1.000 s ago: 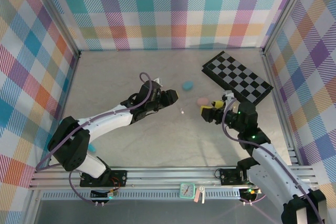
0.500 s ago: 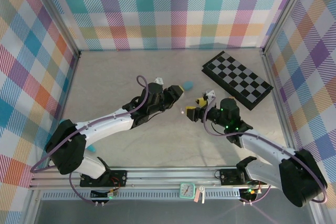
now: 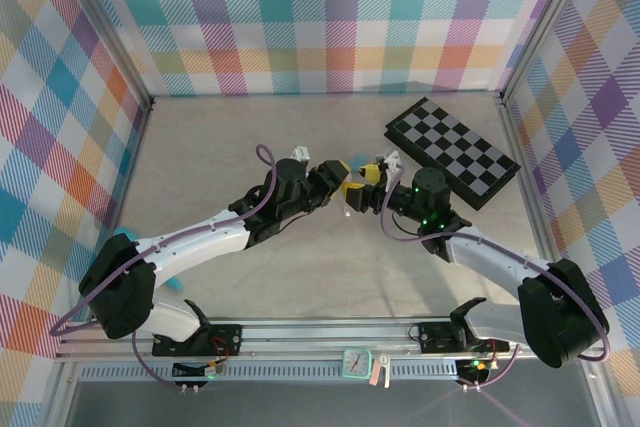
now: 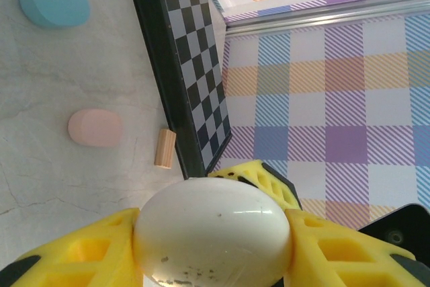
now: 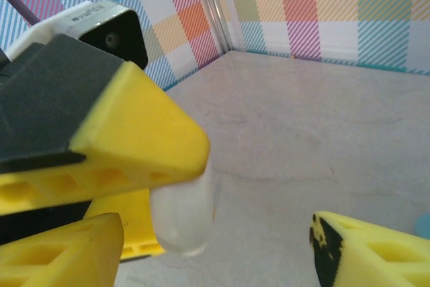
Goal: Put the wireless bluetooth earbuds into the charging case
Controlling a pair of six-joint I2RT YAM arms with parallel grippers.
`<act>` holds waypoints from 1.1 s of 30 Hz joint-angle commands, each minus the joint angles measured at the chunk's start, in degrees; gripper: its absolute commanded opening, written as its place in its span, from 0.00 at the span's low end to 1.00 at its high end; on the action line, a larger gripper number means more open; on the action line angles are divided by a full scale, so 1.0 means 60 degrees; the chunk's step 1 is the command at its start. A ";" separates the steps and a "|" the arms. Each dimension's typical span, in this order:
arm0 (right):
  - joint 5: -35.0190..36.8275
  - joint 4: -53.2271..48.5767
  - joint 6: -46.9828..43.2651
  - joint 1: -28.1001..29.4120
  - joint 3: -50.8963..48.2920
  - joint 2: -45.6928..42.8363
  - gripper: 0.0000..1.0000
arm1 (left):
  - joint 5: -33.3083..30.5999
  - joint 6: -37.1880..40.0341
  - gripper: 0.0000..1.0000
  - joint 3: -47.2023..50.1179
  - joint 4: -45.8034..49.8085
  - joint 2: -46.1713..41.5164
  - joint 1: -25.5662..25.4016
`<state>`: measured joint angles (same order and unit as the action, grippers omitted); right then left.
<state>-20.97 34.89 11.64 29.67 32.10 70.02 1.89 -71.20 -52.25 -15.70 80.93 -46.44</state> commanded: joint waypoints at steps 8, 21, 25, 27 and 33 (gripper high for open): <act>-0.0485 0.0045 -0.0189 0.0049 0.0515 0.0174 0.34 | 0.0388 -0.0145 0.32 0.0082 -0.0677 -0.0178 -0.0181; -0.0308 -0.2283 -0.1231 0.0015 0.0794 -0.0597 0.17 | 0.0232 0.2563 0.96 0.0182 -0.1406 -0.0798 -0.0113; -0.0399 -0.3521 -0.1732 -0.0150 0.0939 -0.1044 0.17 | 0.0123 0.5704 1.00 0.0185 -0.0577 -0.1610 0.0009; -0.0628 -0.4353 -0.2005 -0.0246 0.1142 -0.1347 0.17 | 0.0179 0.7510 1.00 0.0093 0.0245 -0.1935 0.0051; -0.1428 -0.7461 -0.3292 -0.0313 0.2202 -0.2134 0.17 | 0.1701 1.2756 1.00 -0.0604 0.3356 -0.2382 0.0050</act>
<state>-25.52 0.95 -2.24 27.94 41.45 59.40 6.42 -15.99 -53.39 -6.83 67.22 -46.57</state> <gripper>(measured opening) 0.176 0.996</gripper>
